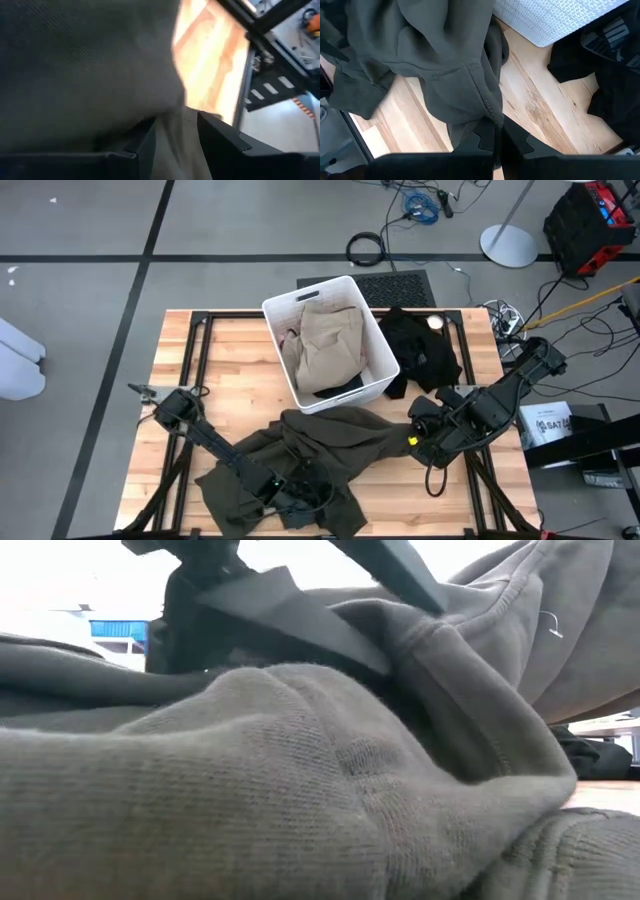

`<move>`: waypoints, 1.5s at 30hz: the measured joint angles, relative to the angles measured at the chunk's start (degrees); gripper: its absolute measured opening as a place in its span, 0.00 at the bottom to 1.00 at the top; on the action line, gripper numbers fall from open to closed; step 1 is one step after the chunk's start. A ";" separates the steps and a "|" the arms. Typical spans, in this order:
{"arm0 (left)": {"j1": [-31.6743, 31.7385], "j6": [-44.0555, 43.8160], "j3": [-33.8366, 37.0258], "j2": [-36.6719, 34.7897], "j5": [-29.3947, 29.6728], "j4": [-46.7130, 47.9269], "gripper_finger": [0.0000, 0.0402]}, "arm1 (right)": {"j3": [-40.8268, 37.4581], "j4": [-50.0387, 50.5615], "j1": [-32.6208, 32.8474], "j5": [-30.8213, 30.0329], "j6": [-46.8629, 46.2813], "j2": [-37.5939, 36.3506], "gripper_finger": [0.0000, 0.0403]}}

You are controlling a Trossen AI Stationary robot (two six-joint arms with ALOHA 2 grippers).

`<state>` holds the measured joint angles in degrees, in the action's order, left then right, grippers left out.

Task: Sort clothes
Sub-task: Put the folded gray jacket into the white laundry bin

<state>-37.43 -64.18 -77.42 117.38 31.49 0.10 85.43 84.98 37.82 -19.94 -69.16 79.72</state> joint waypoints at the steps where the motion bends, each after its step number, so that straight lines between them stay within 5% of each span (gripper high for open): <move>1: 0.35 0.00 -0.43 0.52 -0.01 0.06 0.37 | 0.00 -0.20 0.00 0.00 0.21 0.00 0.00; 20: 4.59 6.56 -1.15 2.12 6.14 0.15 0.35 | 0.00 -0.75 0.00 0.07 1.29 0.00 0.00; 27: 6.42 11.67 -1.15 2.12 4.02 0.16 0.07 | 0.00 -0.81 -0.01 -1.10 1.44 0.00 0.00; 31: 6.00 16.80 -1.20 1.04 -1.20 -1.21 0.04 | 0.00 -0.83 0.00 -1.11 2.43 0.00 0.00; 35: 2.71 22.05 -2.24 -4.29 -2.56 -0.33 0.03 | 0.00 -1.26 0.73 -1.22 3.78 0.00 0.00; 45: -10.33 29.73 -5.72 -27.93 5.95 17.39 0.03 | 0.09 -13.54 2.97 -9.16 14.67 -0.57 0.00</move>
<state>-47.76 -34.45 -83.14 89.46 37.44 17.49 85.52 71.44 40.80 -29.10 -54.49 79.15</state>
